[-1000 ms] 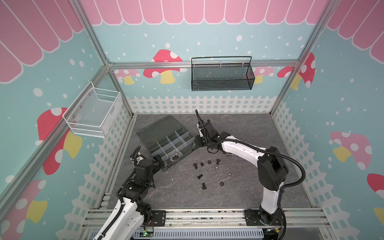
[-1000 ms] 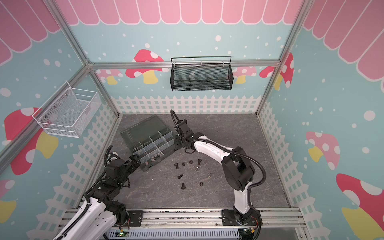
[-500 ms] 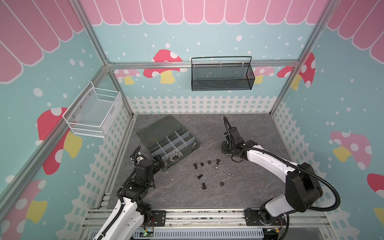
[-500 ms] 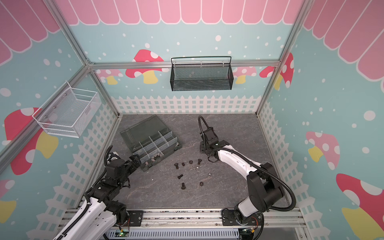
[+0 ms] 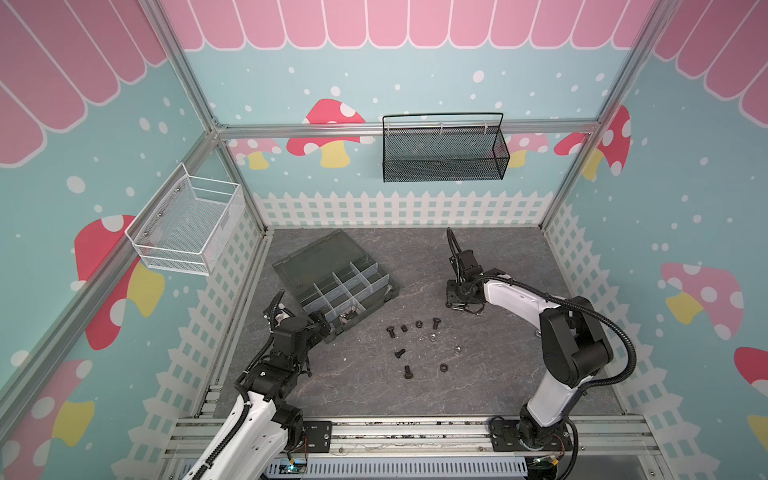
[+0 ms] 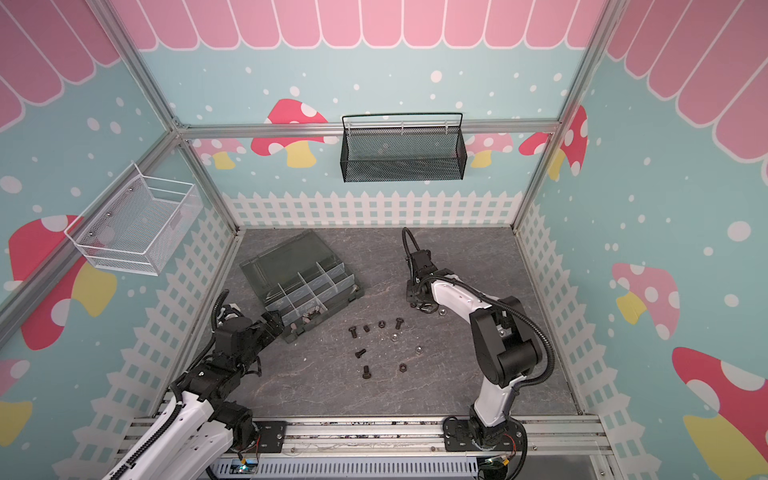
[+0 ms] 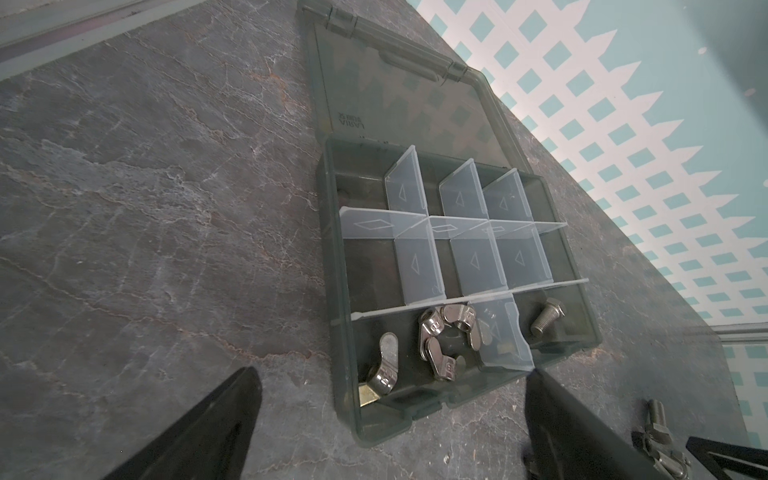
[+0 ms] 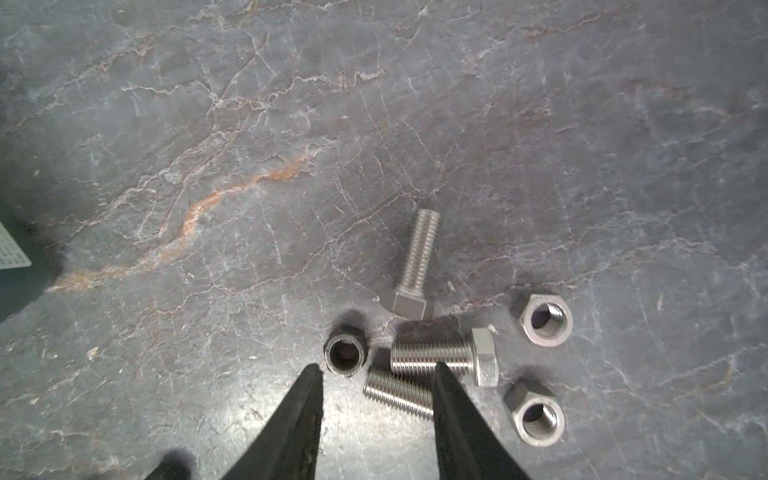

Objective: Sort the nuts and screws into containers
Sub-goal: 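Move the right gripper back over the scattered hardware, then lower the right gripper onto another silver bolt and grasp it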

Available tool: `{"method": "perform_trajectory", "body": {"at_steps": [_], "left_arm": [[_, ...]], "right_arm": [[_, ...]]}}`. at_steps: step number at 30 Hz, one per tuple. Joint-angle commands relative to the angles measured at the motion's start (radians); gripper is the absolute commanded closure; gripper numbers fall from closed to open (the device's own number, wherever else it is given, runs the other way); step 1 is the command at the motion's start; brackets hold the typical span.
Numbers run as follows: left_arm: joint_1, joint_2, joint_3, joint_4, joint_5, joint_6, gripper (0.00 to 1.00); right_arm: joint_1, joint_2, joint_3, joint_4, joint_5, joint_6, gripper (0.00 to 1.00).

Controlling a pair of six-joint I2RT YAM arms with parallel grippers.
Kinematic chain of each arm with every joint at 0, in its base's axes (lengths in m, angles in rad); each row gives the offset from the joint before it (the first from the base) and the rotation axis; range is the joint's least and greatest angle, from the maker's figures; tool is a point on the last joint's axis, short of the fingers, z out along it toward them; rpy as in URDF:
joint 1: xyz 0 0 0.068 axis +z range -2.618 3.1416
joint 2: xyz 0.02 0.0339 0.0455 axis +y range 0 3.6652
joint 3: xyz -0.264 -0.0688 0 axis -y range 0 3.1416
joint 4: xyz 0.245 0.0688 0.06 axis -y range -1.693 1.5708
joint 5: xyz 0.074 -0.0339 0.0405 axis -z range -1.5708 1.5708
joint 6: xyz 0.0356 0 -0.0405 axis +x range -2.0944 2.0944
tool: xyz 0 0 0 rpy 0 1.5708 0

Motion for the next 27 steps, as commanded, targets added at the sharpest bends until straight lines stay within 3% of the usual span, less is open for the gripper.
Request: {"method": "perform_trajectory", "body": {"at_steps": [1, 27], "left_arm": [[0.007, 0.004, 0.002, 0.022, 0.004, -0.004, 0.00], [0.007, 0.006, -0.009, 0.030, 0.010, -0.006, 0.00]], "right_arm": [[-0.011, 0.042, 0.042, -0.018, 0.011, -0.026, 0.53], [-0.039, 0.207, 0.063, 0.004, 0.009, -0.028, 0.55]]}}
